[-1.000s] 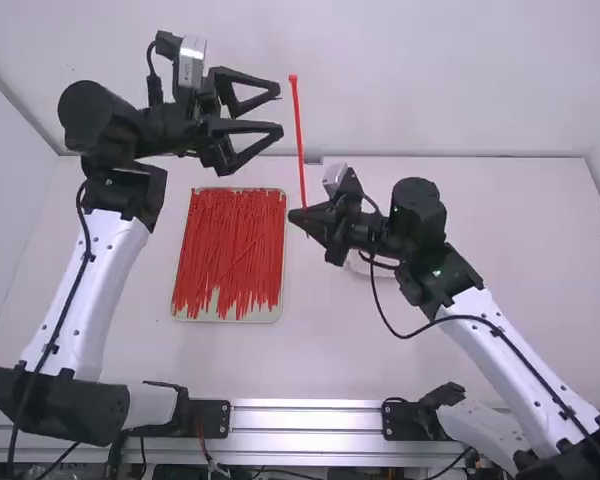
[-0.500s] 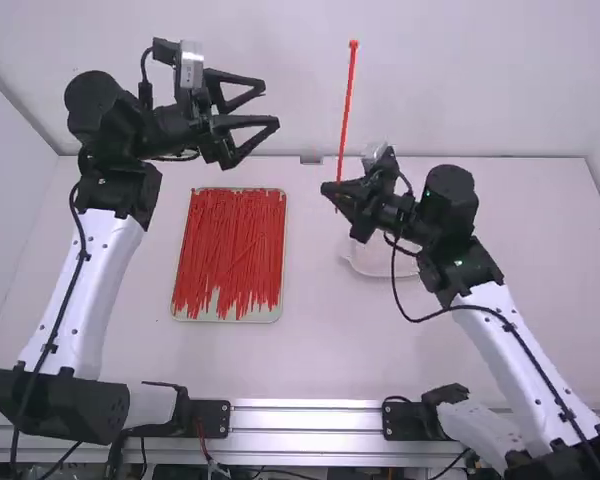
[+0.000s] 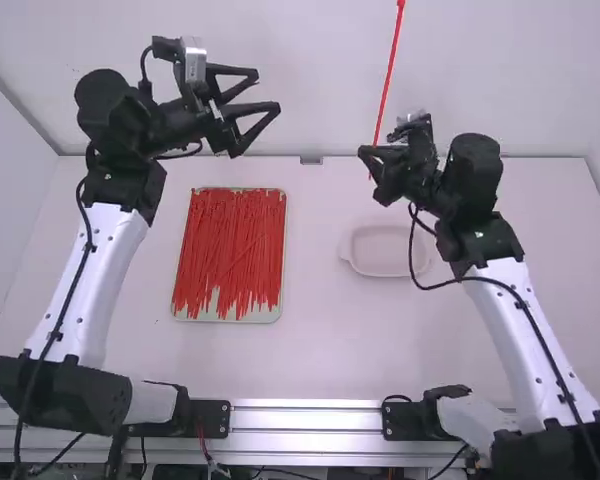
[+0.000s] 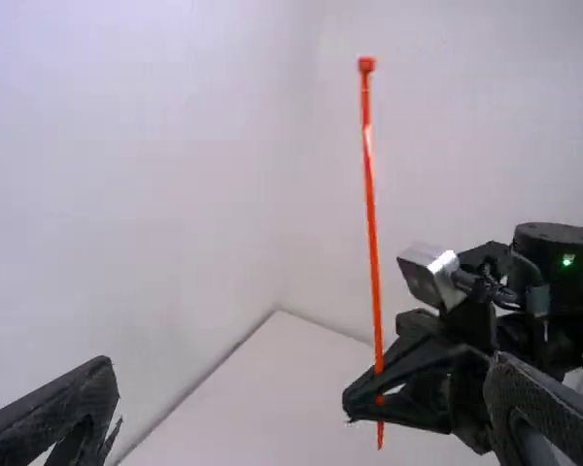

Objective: Fasten the cable tie

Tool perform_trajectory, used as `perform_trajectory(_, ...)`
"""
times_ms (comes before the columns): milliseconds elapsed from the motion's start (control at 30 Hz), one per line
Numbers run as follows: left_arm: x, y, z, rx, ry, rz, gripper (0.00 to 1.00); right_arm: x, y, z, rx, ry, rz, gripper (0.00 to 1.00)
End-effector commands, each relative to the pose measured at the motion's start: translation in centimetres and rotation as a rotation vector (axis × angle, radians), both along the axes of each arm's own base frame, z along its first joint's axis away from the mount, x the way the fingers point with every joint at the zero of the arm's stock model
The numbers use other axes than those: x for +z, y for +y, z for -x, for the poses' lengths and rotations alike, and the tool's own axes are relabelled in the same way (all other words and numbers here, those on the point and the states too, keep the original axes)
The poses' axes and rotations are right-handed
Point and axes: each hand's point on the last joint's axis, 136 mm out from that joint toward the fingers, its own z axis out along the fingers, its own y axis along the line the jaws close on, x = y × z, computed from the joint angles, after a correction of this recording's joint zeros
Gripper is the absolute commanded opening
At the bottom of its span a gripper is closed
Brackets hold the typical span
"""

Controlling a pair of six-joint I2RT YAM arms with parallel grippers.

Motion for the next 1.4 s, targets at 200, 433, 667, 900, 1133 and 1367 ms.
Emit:
perform_trajectory(200,0.7,0.9,-1.1,0.067,-0.024,0.009,0.99,-2.6,-1.2,-3.9,-0.252,0.075,0.124,0.0)
perform_trajectory(433,1.3,0.9,-0.9,0.062,-0.007,0.037,0.99,-4.6,-1.7,-3.5,-0.509,0.111,0.254,0.0)
perform_trajectory(667,1.1,1.0,-1.0,0.057,0.047,0.059,0.99,-4.9,-2.1,-1.3,-0.742,0.094,0.35,0.0)
perform_trajectory(900,1.1,0.6,-0.8,0.029,0.146,0.111,0.99,-3.7,-2.6,2.3,-0.972,0.0,0.445,0.0)
perform_trajectory(1133,0.9,-1.6,0.6,-0.065,0.199,0.117,0.99,-1.9,-1.8,6.2,-1.094,-0.133,0.499,0.0)
perform_trajectory(1367,0.9,-4.0,2.2,-0.143,0.184,0.096,0.99,-1.4,-0.4,7.6,-1.075,-0.174,0.495,0.0)
